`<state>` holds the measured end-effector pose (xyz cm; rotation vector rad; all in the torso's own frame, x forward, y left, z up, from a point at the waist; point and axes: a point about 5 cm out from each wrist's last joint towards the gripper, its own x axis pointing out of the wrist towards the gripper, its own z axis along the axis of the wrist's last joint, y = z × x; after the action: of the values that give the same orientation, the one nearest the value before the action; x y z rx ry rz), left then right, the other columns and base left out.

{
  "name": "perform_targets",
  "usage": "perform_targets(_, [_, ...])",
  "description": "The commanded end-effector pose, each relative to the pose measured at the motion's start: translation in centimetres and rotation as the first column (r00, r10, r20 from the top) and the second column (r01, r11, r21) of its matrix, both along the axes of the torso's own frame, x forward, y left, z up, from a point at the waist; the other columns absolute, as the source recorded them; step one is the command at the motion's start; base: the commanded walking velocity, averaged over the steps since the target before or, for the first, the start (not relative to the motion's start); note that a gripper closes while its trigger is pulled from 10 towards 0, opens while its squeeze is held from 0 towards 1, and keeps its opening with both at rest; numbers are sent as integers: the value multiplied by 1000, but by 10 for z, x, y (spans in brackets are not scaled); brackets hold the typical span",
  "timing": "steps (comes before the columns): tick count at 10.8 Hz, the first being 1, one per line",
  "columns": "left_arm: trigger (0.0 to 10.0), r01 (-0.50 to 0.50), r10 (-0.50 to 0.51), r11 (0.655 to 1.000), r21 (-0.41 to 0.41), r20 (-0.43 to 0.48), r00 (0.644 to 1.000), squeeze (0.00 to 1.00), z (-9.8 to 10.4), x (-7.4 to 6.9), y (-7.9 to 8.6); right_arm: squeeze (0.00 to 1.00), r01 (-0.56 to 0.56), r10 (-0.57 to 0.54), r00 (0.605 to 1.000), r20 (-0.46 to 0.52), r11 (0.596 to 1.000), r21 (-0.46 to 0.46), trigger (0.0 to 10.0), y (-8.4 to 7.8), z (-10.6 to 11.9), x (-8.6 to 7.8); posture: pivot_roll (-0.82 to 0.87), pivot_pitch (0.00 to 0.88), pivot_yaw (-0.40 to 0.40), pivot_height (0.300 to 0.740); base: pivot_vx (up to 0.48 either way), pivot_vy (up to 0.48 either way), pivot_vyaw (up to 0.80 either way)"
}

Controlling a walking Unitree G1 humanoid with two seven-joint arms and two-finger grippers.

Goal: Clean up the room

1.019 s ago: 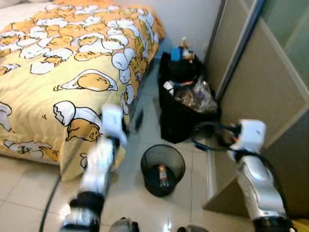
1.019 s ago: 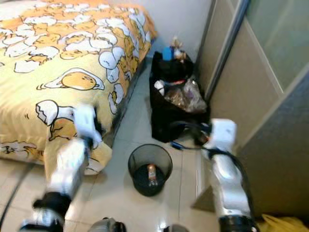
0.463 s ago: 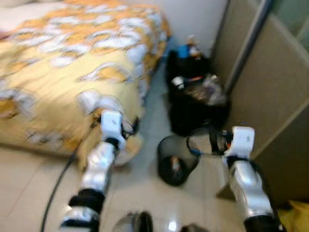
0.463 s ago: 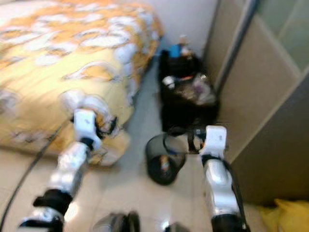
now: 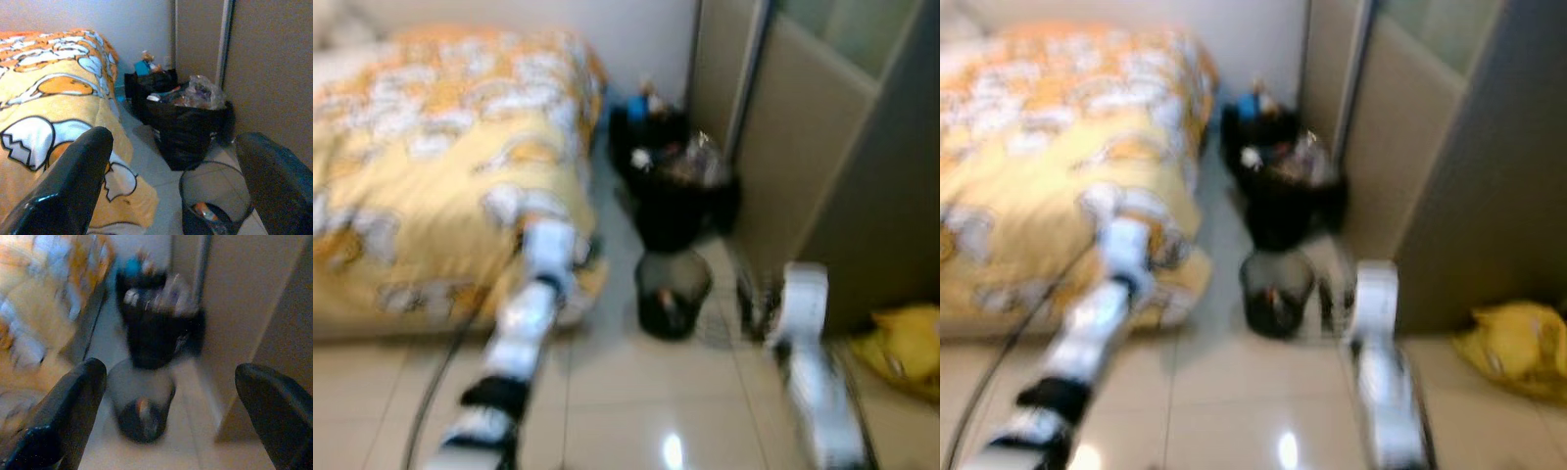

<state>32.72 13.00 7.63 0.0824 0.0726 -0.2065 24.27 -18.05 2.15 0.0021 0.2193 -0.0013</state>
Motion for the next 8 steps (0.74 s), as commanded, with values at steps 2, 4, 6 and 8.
perform_targets(2, [10000,1,-1,1000,10,-3,1000,0,1,2,-4,0,-19,19,999,34,1000,-2,10000,3,6,-4,-64,0,47,736,0,0,0])
perform_targets(4, [10000,-3,6,997,-79,29,1000,0,4,-2,-8,0,45,-47,998,32,998,47,10000,-4,7,-4,-79,0,50,736,182,0,0])
perform_targets(6, [10000,-78,77,991,-109,-9,997,0,-4,-11,1,0,35,-40,996,75,997,62,10000,-6,18,1,-65,0,35,736,461,0,0])
perform_targets(8, [10000,-61,58,993,-97,-28,998,0,-14,-27,7,0,8,-11,998,69,999,51,10000,-7,18,-3,-44,0,19,736,442,0,0])
